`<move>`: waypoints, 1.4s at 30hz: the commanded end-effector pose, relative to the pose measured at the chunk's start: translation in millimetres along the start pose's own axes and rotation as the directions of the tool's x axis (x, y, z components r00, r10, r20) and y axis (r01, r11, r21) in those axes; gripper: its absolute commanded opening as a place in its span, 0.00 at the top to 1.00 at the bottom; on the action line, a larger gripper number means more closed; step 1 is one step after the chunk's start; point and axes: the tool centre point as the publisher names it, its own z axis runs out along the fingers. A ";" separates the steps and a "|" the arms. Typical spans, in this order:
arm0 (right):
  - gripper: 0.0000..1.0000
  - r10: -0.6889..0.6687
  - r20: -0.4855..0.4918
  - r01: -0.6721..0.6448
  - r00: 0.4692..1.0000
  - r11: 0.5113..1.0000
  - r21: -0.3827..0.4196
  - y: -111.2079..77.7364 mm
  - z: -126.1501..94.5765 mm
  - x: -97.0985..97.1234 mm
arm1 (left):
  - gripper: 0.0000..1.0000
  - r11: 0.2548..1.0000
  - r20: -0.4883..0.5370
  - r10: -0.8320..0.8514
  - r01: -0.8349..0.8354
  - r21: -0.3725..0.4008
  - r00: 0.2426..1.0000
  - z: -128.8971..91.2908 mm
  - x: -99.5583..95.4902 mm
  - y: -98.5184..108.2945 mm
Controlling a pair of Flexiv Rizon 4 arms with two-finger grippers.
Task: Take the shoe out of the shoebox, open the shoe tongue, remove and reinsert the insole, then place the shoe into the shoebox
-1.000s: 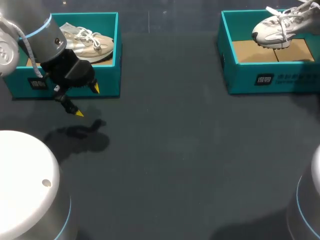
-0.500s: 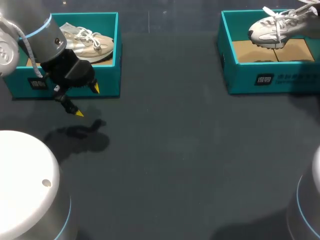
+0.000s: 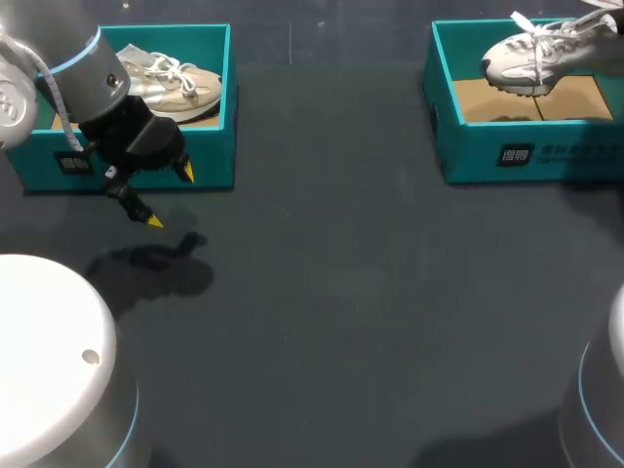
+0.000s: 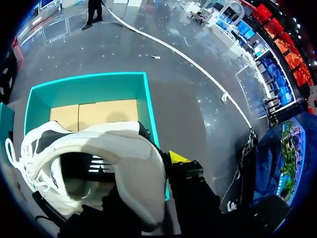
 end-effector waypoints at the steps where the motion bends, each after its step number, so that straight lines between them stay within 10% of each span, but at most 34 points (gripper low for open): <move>1: 1.00 0.018 -0.001 -0.018 1.000 1.000 -0.012 -8.6 3.5 5.0 | 0.00 1.000 -0.001 0.000 0.000 -0.002 1.000 0.2 0.0 -0.1; 42: 1.00 0.050 -0.005 -0.049 0.999 0.998 0.040 -57.8 47.1 31.4 | 0.00 1.000 -0.001 0.000 0.000 -0.002 1.000 0.2 0.0 -0.1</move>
